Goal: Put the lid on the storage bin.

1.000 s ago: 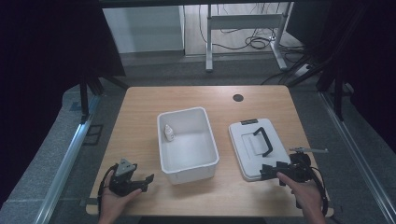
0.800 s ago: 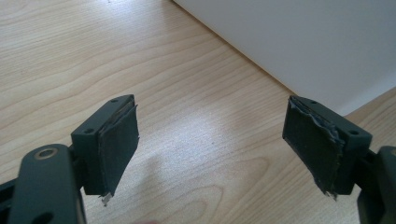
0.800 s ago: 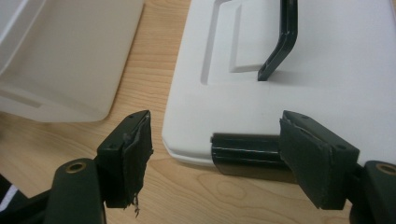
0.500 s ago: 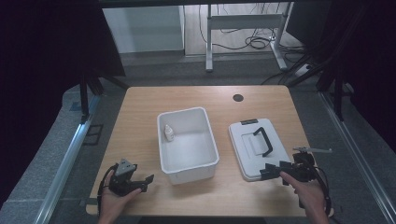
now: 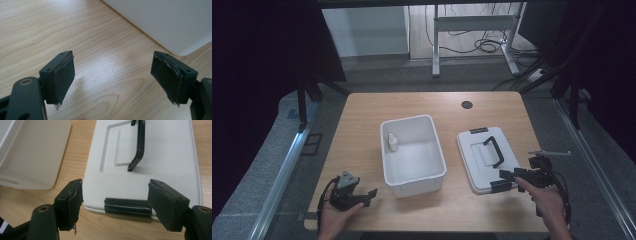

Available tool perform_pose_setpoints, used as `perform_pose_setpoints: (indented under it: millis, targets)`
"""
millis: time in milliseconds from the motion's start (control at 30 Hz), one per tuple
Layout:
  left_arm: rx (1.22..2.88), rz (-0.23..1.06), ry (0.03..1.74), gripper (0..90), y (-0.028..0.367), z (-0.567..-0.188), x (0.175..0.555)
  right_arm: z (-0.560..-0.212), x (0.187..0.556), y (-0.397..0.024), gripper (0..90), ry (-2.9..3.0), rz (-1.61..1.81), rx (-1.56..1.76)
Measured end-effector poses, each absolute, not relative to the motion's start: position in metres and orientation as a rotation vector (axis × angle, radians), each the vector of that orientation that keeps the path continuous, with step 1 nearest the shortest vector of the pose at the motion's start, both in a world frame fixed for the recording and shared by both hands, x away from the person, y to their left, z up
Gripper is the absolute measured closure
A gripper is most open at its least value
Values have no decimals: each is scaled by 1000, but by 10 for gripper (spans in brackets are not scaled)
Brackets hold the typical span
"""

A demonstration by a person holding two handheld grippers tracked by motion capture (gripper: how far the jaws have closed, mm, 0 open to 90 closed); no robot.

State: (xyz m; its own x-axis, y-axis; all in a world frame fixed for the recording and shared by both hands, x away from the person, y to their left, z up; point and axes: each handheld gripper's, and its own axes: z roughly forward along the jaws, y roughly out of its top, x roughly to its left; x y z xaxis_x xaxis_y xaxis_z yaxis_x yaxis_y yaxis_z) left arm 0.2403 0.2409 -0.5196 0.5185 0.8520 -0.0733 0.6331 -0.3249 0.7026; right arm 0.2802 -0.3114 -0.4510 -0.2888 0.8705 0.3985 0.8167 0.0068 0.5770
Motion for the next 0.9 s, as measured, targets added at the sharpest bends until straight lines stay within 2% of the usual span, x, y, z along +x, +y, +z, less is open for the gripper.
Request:
perform_pose_setpoints:
  millis: [300, 900]
  targets:
    - [2073, 397, 1208, 205, 242, -520, 240, -446, 291, -303, 327, 2244, 1106, 1830]
    - [2077, 411, 1216, 215, 242, -521, 241, -423, 321, -299, 336, 2288, 1021, 1836]
